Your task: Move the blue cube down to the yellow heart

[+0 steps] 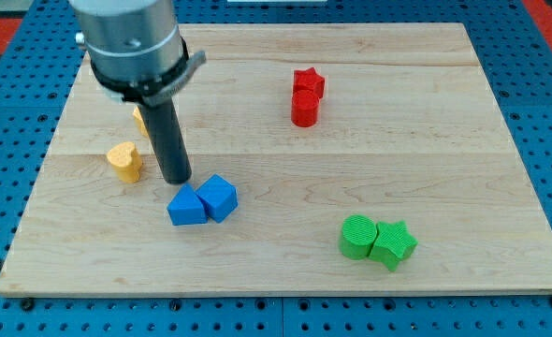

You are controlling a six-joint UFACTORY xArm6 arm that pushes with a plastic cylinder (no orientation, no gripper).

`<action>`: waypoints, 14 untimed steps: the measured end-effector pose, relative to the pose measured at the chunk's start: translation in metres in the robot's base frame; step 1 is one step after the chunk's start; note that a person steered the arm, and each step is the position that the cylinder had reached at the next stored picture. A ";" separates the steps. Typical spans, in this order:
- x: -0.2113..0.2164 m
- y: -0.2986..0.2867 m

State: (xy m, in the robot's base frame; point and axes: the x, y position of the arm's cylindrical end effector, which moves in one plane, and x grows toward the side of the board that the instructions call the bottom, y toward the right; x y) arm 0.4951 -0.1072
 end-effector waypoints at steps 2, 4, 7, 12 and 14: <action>0.036 -0.020; -0.028 0.066; 0.031 0.022; 0.025 -0.197; -0.013 -0.143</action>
State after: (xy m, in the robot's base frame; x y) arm 0.4819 -0.2507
